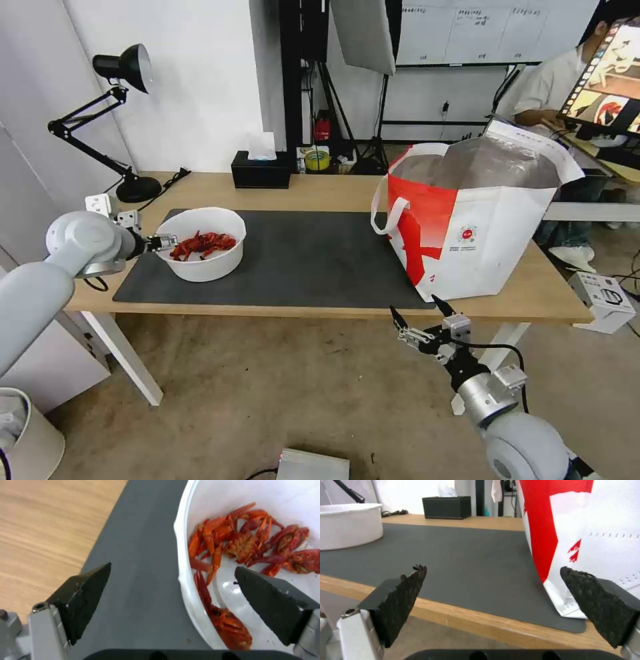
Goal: Pick up the trash from the table and place it into the takeout bag.
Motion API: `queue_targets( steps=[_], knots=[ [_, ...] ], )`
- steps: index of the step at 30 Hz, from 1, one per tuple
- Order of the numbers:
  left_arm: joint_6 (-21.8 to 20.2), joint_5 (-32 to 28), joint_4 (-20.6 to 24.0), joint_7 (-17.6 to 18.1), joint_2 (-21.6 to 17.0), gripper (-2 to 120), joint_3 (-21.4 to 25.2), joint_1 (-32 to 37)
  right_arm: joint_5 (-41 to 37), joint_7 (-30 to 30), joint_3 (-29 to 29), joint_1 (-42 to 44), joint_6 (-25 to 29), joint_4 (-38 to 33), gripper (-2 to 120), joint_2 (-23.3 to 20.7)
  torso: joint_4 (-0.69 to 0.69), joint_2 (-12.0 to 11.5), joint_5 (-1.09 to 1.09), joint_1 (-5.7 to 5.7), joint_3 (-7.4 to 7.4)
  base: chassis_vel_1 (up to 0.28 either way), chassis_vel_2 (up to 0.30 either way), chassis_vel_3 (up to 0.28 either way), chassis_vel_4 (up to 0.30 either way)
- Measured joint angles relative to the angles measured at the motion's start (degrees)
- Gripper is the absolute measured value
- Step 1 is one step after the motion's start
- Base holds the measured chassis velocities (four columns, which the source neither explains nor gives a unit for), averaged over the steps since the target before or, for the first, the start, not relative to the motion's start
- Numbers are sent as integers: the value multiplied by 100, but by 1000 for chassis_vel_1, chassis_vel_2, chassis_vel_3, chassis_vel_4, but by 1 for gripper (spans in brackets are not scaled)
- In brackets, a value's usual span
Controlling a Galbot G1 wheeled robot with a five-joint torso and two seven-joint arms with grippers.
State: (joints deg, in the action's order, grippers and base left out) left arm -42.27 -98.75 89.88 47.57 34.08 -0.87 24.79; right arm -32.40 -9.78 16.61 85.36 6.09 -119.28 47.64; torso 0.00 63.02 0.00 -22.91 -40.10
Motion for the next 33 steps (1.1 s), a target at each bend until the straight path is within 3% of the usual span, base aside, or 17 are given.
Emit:
queue_targets(
  steps=[13, 16, 24, 27, 33],
  knots=[
    [8, -400, 34, 136, 63, 96, 30, 38, 0, 0, 0, 0, 0, 0, 100, 0, -1, 0, 0, 0, 0, 0, 0, 0, 0],
    [10, -464, -5, 221, 139, 81, 37, 25, 0, 0, 0, 0, 0, 0, 100, 0, 0, 0, -1, 0, 0, 0, 0, 0, 0],
    [13, -513, -27, 331, 189, 58, 48, 5, 0, 0, 0, 0, 0, 0, 100, 0, 0, 0, 1, 0, 0, 0, 0, 0, 0],
    [13, -510, -30, 354, 208, 41, 41, 5, 0, 0, 0, 0, 0, 0, 100, 0, 0, 0, 0, 0, 0, 0, 0, 0, 0],
    [13, -482, -42, 357, 244, 25, 34, 6, 0, 0, 0, 0, 0, 0, 100, 0, -1, 0, 0, 0, 0, 0, 0, 0, 0]
  ],
)
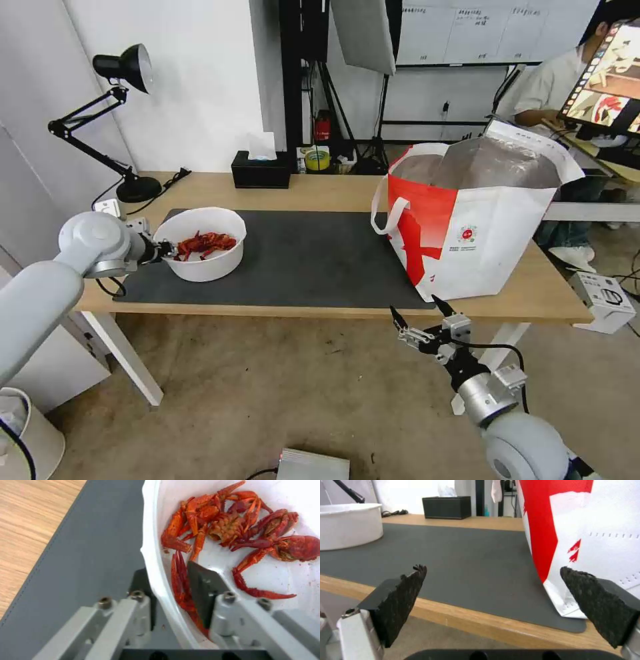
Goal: Pick up the trash from the table and place it into the takeout bag.
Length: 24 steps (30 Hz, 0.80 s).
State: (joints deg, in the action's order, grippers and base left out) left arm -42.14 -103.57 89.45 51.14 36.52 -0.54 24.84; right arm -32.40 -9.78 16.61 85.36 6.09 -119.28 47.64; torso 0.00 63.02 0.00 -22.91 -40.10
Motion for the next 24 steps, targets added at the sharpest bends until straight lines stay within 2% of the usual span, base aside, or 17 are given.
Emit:
queue_targets(
  steps=[1, 2, 4, 7, 16, 21, 24],
  knots=[
    [0, 25, -9, 9, 17, 19, -1, 0, 0, 0, 0, 0, 0, 0, 100, 0, 0, 0, 0, 0, 0, 0, 0, 0, 0],
    [0, 25, -9, 9, 17, 19, -1, 0, 0, 0, 0, 0, 0, 0, 100, 0, 0, 0, 0, 0, 0, 0, 0, 0, 0],
    [1, 75, -23, 41, 72, 7, -4, -14, 0, 0, 0, 0, 0, 0, 100, 0, 0, 0, 0, 0, 0, 0, 0, 0, 0],
    [1, 85, -18, 55, 93, 0, -10, -43, 0, 0, 0, 0, 0, 0, 100, 0, 0, 0, 0, 0, 0, 0, 0, 0, 0],
    [1, 12, 205, 125, 111, 0, -75, -359, 0, 0, 0, 0, 0, 0, 100, 0, 1, 0, 0, 0, 0, 0, 0, 0, 0],
    [3, -371, 612, 215, 82, 0, -428, -919, 0, 0, 0, 0, 0, 0, 100, 0, 0, 0, 1, 0, 0, 0, 0, 0, 0],
    [75, -700, 822, 406, 196, 0, -729, -1446, 0, 0, 0, 0, 0, 0, 100, 0, 1, 0, 0, 0, 0, 0, 0, 0, 0]
  ],
)
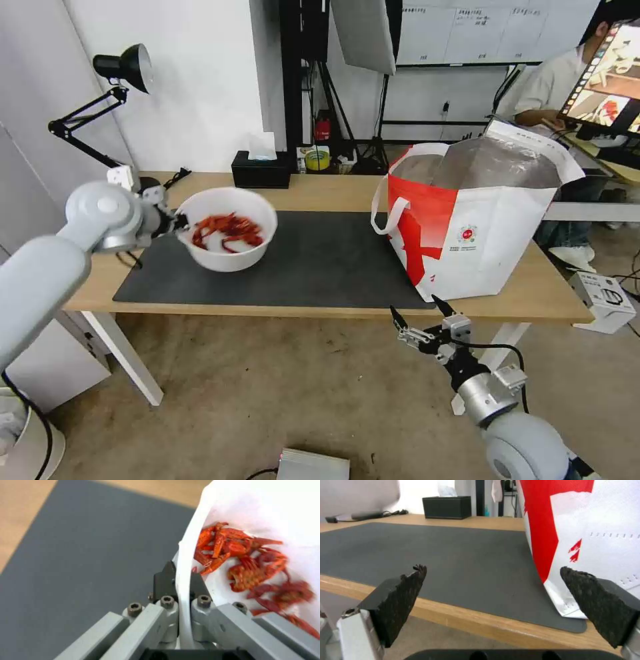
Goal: Pick up the trash from the table and place it into the takeout bag.
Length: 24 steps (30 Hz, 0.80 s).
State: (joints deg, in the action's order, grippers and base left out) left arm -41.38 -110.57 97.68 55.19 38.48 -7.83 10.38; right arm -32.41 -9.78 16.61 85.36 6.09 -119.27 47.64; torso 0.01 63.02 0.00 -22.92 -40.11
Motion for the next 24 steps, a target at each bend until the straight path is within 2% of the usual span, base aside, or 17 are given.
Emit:
queue_targets(
  steps=[1, 4, 5, 7, 8, 11, 12, 14, 15, 19, 20, 23, 24],
  knots=[
    [0, 0, 0, 0, 0, 0, 0, 0, 0, 0, 0, 0, 0, 0, 100, 0, 0, 0, 0, 0, 0, 0, 0, 0, 0],
    [155, -355, -17, 257, 348, 0, -335, -750, 0, 1, 0, 0, 0, -1, 100, 0, 0, 0, -1, 0, 0, 0, 0, 0, 0],
    [155, -355, -17, 257, 348, 0, -335, -750, 0, 1, 0, 0, 0, -1, 100, 0, 0, 0, -1, 0, 0, 0, 0, 0, 0],
    [261, -553, -220, 433, 739, 0, -630, -1386, 0, 1, 0, -1, 0, -1, 100, 0, -2, 0, 2, 0, 0, 0, 0, 0, 0],
    [261, -553, -220, 433, 739, 0, -630, -1386, 0, 1, 0, -1, 0, -1, 100, 0, -2, 0, 2, 0, 0, 0, 0, 0, 0],
    [319, -723, -583, 547, 1295, 0, -1025, -2161, 0, 0, 0, 0, 0, 0, 100, -1, -3, 0, 4, -1, 0, 0, 0, 0, 0],
    [319, -723, -583, 547, 1295, 0, -1025, -2161, 0, 0, 0, 0, 0, 0, 100, -1, -3, 0, 4, -1, 0, 0, 0, 0, 0],
    [323, -814, -862, 637, 1682, 0, -1185, -2518, 0, 0, 0, 0, 0, 0, 100, 0, -1, 0, 1, 0, 0, 0, 0, 0, 0],
    [323, -814, -862, 637, 1682, 0, -1185, -2518, 0, 0, 0, 0, 0, 0, 100, 0, -1, 0, 1, 0, 0, 0, 0, 0, 0],
    [323, -860, -1434, 663, 2360, 0, -1442, -3041, 0, 0, 0, 0, 0, -1, 100, 0, -3, 0, 2, -1, 0, 0, 0, 0, 0],
    [323, -860, -1434, 663, 2360, 0, -1442, -3041, 0, 0, 0, 0, 0, -1, 100, 0, -3, 0, 2, -1, 0, 0, 0, 0, 0],
    [321, -854, -1918, 647, 2843, 0, -1570, -3326, 0, 0, 0, 0, 0, -1, 100, 0, -2, 0, 3, 0, 0, 0, 0, 0, 0],
    [321, -854, -1918, 647, 2843, 0, -1570, -3326, 0, 0, 0, 0, 0, -1, 100, 0, -2, 0, 3, 0, 0, 0, 0, 0, 0]
  ],
)
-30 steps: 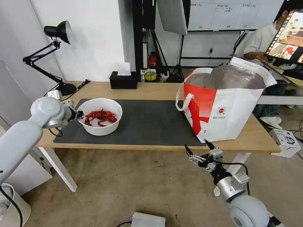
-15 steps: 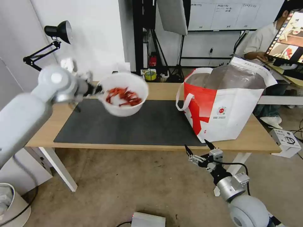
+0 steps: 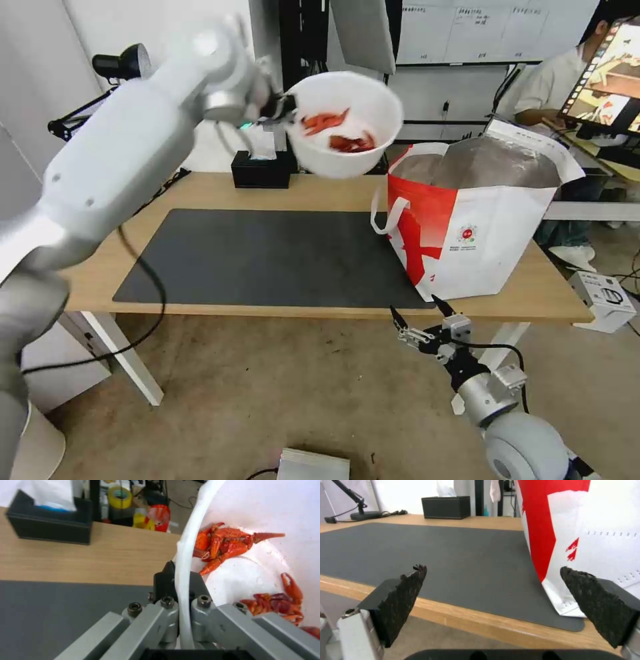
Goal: Pick up the trash from the table and place it into the takeout bag.
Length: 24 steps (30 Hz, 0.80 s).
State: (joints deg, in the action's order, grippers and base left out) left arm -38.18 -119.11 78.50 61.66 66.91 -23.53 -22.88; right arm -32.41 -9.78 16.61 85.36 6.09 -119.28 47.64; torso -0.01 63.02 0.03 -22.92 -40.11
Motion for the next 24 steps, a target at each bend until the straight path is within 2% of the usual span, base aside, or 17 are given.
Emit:
queue_targets(
  steps=[3, 4, 7, 8, 11, 15, 17, 19, 21, 24],
  knots=[
    [0, 107, -346, 6, 406, 0, -43, -76, 0, 0, 0, 0, 0, 0, 100, 0, 2, 0, -3, 0, 0, 0, 0, 0, 0],
    [0, 107, -346, 6, 406, 0, -43, -76, 0, 0, 0, 0, 0, 0, 100, 0, 2, 0, -3, 0, 0, 0, 0, 0, 0],
    [11, 203, -692, 5, 859, 0, -43, -131, 0, 0, 0, 0, 0, 0, 100, 0, 0, 0, -2, 0, 0, 0, 0, 0, 0],
    [11, 203, -692, 5, 859, 0, -43, -131, 0, 0, 0, 0, 0, 0, 100, 0, 0, 0, -2, 0, 0, 0, 0, 0, 0],
    [48, 345, -983, -22, 1208, 0, 29, -166, 0, 0, 0, 0, 0, 0, 100, 0, 0, 0, -1, 0, 0, 0, 0, 0, 0],
    [63, 405, -1103, -40, 1374, 0, 63, -176, 0, 0, 0, 0, 0, 0, 100, 0, 1, 0, -2, 0, 0, 0, 0, 0, 0],
    [74, 504, -1190, -59, 1636, 0, 87, -177, 0, 0, 0, 0, 0, 0, 100, 0, 1, 0, -2, 0, 0, 0, 0, 0, 0],
    [78, 518, -1195, -60, 1656, 0, 89, -177, 0, 0, 0, 0, 0, 0, 100, 0, 1, 0, -2, 0, 0, 0, 0, 0, 0],
    [257, 851, -1323, -74, 2046, 0, 179, -96, 0, 0, 0, 0, 0, 0, 100, 0, 0, 0, -1, 0, 1, 0, 0, 0, 0],
    [351, 1209, -1422, -114, 2239, 0, 145, -9, 0, 0, 0, 0, 0, 0, 100, 0, -1, 0, -1, 0, 0, 0, 0, 0, 0]
  ],
)
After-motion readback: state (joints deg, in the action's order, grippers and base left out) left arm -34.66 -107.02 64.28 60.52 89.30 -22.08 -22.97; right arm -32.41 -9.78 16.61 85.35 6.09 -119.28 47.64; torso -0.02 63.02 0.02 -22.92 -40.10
